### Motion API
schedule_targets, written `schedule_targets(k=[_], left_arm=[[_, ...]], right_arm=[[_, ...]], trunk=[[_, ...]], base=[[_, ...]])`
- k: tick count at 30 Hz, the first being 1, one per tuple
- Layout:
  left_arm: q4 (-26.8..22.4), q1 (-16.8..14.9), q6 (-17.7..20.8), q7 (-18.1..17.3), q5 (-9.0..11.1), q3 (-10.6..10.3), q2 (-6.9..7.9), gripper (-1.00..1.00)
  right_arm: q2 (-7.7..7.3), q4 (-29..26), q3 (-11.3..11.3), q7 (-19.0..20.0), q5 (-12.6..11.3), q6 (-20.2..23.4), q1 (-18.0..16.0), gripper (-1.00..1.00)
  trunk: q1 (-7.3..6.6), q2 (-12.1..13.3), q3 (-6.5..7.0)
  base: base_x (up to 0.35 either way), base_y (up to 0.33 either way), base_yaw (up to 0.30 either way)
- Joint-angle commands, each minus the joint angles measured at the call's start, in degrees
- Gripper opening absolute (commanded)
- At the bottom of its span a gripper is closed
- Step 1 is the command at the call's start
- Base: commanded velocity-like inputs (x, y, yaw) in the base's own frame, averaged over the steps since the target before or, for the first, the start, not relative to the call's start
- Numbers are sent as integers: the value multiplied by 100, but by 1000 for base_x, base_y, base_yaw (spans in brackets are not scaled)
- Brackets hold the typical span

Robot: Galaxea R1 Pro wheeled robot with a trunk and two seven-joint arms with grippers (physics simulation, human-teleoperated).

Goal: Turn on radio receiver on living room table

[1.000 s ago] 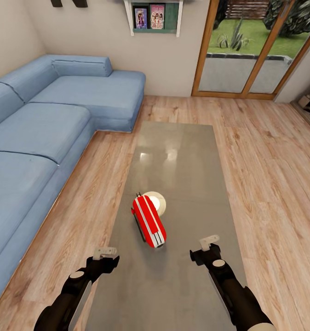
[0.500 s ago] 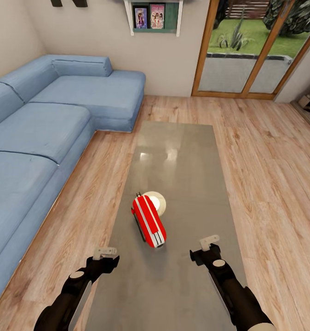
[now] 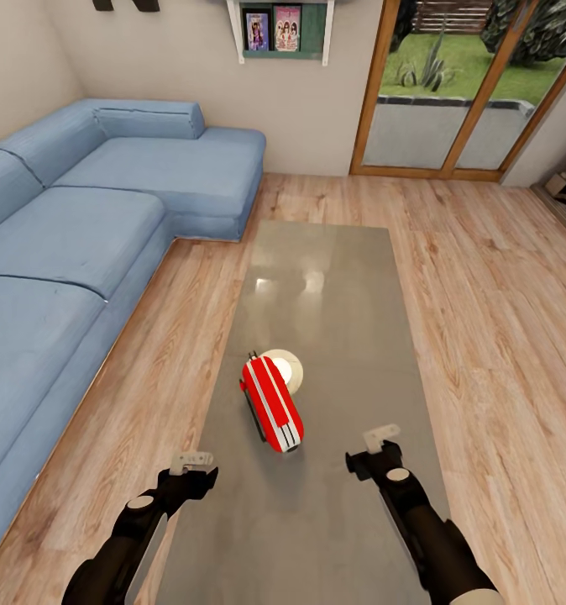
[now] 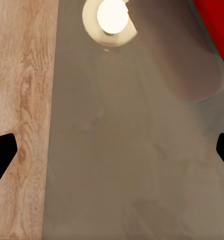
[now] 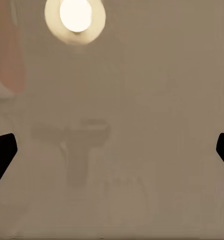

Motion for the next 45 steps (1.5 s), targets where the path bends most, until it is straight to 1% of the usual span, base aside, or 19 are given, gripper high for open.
schedule_targets(k=[1, 3, 4, 6, 7, 8, 9, 10, 11, 12, 15, 16, 24, 27, 29, 36, 39, 42, 45], left_arm=[[0, 0, -1, -2, 1, 0, 0, 100], [0, 0, -2, -3, 2, 0, 0, 100], [0, 0, -2, -3, 3, 0, 0, 100], [0, 0, -2, -4, 3, 0, 0, 100], [0, 0, -3, -4, 3, 0, 0, 100], [0, 0, -3, -4, 3, 0, 0, 100], [0, 0, -3, -4, 2, 0, 0, 100], [0, 0, -3, -4, 2, 0, 0, 100], [0, 0, -3, -4, 3, 0, 0, 100], [0, 0, -3, -4, 3, 2, 0, 100], [0, 0, -3, -5, 3, 2, 0, 100], [0, 0, -3, -5, 3, 3, 0, 100], [0, 0, -3, -12, 4, 2, 0, 100], [0, 0, -3, -13, 4, 4, -1, 100], [0, 0, -3, -13, 4, 3, 0, 100], [0, 0, -3, -6, 4, 4, 0, 100], [0, 0, -3, -6, 4, 3, 0, 100], [0, 0, -3, -5, 4, 3, 0, 100], [0, 0, -3, -5, 4, 4, 0, 100]], right_arm=[[10, -108, 19, -1, 6, 178, 0, 100], [21, -273, 67, 1, 0, 420, 0, 100], [30, -474, 130, 2, -5, 696, -2, 100], [44, -697, 183, 5, -13, 975, -4, 100], [83, -935, 221, 8, -21, 1222, -6, 100], [198, -1254, 254, 11, -25, 1515, -7, 100], [254, -1335, 261, 12, -21, 1597, -8, 100], [388, -1450, 271, 9, -15, 1742, -31, 100], [462, -1488, 275, 8, -13, 1808, -56, 100], [609, -1532, 282, 7, -12, 1931, -143, 100], [821, -1517, 291, 6, -18, 2151, -371, 100], [847, -1502, 293, 8, -21, 2201, -428, 100], [847, -1300, 310, 4, -47, 2659, -1096, 100], [847, -1279, 343, 5, -51, 2704, -1214, 100], [847, -1270, 460, -4, -64, 2783, -1327, 100], [847, -1264, 616, -14, -96, 2903, -1486, 100], [847, -1264, 620, -13, -179, 2906, -1491, 100], [847, -1264, 630, -21, -379, 2905, -1498, 100], [847, -1128, 638, -28, -670, 2887, -1651, 100]], trunk=[[0, 0, 0], [0, 0, 0], [0, 0, 0], [0, 0, 0], [0, 0, 0], [0, 0, 0], [0, 0, 0], [0, 0, 0], [0, 0, 0], [0, 0, 0], [0, 0, 0], [0, 0, 0], [0, 0, 0], [0, 0, 0], [0, 0, 0], [0, 0, 0], [0, 0, 0], [0, 0, 0], [0, 0, 0]], base=[[0, 0, 0], [0, 0, 0], [0, 0, 0], [0, 0, 0], [0, 0, 0], [0, 0, 0], [0, 0, 0], [0, 0, 0], [0, 0, 0], [0, 0, 0], [0, 0, 0], [0, 0, 0], [0, 0, 0], [0, 0, 0], [0, 0, 0], [0, 0, 0], [0, 0, 0], [0, 0, 0], [0, 0, 0]])
